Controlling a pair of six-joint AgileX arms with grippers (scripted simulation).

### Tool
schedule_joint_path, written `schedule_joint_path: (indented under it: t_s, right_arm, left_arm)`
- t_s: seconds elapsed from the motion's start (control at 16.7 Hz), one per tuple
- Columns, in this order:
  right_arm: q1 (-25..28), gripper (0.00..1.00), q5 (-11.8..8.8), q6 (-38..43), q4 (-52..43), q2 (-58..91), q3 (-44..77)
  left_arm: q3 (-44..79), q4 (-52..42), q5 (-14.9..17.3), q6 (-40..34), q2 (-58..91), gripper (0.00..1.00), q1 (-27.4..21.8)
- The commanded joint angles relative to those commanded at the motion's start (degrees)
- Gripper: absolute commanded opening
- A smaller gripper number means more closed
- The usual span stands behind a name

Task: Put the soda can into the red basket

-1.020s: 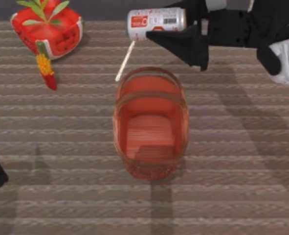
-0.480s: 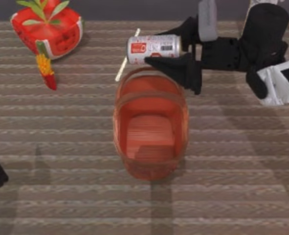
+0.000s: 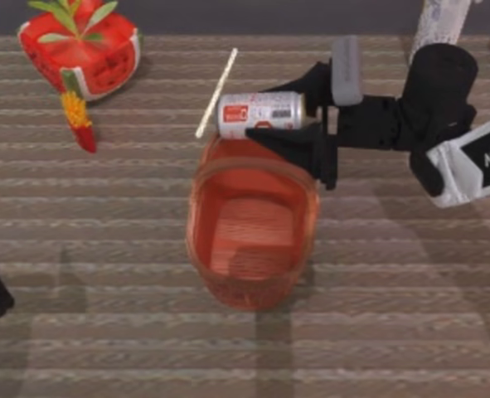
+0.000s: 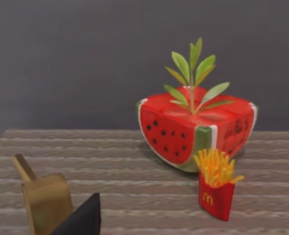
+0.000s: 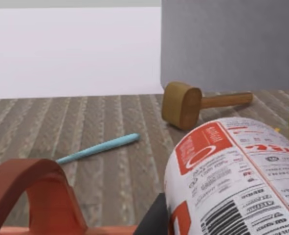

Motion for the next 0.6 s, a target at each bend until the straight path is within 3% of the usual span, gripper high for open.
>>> schedule_joint_path:
  t_s: [0.6]
  right_arm:
    - [0.0, 0.75, 0.0, 0.0, 0.0, 0.0, 0.0]
  left_arm:
    - [0.0, 0.0, 0.0, 0.0, 0.0, 1.00, 0.0]
